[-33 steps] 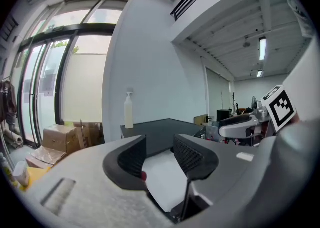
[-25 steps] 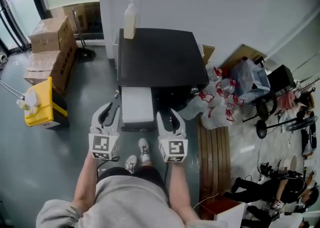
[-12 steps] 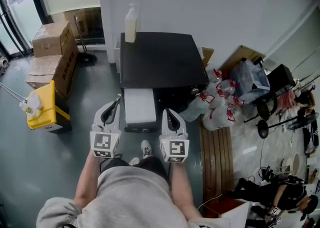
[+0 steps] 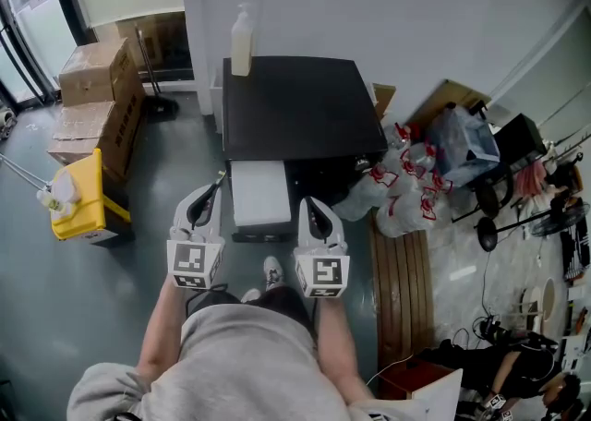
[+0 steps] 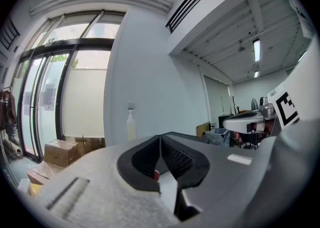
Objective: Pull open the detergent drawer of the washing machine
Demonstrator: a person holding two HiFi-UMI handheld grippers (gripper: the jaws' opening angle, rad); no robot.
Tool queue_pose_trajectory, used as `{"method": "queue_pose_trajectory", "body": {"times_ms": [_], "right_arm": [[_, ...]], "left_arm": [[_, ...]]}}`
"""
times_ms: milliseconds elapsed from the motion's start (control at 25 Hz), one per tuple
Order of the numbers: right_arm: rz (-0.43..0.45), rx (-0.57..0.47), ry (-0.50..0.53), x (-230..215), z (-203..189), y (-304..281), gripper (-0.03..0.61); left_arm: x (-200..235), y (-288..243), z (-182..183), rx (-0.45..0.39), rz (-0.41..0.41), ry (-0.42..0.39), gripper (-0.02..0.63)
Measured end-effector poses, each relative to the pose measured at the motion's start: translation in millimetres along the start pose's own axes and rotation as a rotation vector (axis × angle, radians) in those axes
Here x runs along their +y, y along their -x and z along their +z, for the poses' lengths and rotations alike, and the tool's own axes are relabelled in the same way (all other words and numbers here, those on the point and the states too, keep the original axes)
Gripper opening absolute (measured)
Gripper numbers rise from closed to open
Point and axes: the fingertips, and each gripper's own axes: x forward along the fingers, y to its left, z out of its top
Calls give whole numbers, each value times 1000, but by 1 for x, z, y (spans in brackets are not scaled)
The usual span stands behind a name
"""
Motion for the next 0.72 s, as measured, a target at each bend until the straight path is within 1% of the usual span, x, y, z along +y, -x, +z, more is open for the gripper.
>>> {"method": "queue_pose_trajectory", "body": {"times_ms": [240, 480, 720], "right_arm": [[-5, 4, -1, -4, 0, -3, 6], [-7, 1, -6, -6, -1, -8, 6], [-2, 3, -3, -6, -2, -10, 6]], "left_arm": [[-1, -4, -1, 1, -4, -15, 20], [-2, -8, -1, 4, -6, -3, 20], [-1, -8, -4, 9, -2, -16, 20]]}}
